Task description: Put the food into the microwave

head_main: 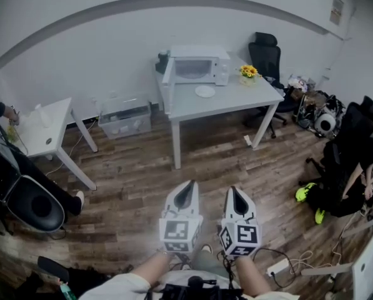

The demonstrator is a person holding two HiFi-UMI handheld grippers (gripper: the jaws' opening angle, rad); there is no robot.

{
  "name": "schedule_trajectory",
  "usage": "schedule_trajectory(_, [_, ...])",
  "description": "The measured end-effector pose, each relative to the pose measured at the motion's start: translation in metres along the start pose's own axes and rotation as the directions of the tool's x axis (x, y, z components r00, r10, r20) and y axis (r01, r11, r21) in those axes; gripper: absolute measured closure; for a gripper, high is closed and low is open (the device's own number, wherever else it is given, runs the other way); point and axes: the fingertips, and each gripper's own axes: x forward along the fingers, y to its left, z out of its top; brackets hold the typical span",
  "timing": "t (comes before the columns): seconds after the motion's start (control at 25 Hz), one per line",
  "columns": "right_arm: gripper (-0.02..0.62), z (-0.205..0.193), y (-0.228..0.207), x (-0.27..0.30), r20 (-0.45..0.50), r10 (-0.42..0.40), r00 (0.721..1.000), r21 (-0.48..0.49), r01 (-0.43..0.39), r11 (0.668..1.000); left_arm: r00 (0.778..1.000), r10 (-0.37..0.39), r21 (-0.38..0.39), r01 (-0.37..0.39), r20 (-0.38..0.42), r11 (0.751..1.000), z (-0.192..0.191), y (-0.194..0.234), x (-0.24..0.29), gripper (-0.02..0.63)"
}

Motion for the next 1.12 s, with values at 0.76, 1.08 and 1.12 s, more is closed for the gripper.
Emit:
schedule_trajectory(0.76, [0.575, 0.015, -0.069, 0.129, -0.017, -0.008, 1.000, -0.016, 0.008, 1.000, 0.999, 0.005, 0.006, -0.005, -0.038, 1.000, -0.004, 0.012, 0.141, 0.603])
schedule_trajectory(1.08, [0.575, 0.028, -0.098, 0.193, -0.027, 0.032, 0.999, -0.012, -0.033, 0.999, 0.998, 0.045, -0.002, -0.045, -0.035, 0.999, 0.003, 0.021, 0.209, 0.601])
schedule_trajectory(1.12, [0.575, 0.030, -0.101, 0.201, -0.025, 0.038, 0.999, -0.012, -0.039, 0.999, 0.998, 0.050, -0.002, -0.050, -0.034, 0.999, 0.004, 0.023, 0.217, 0.603])
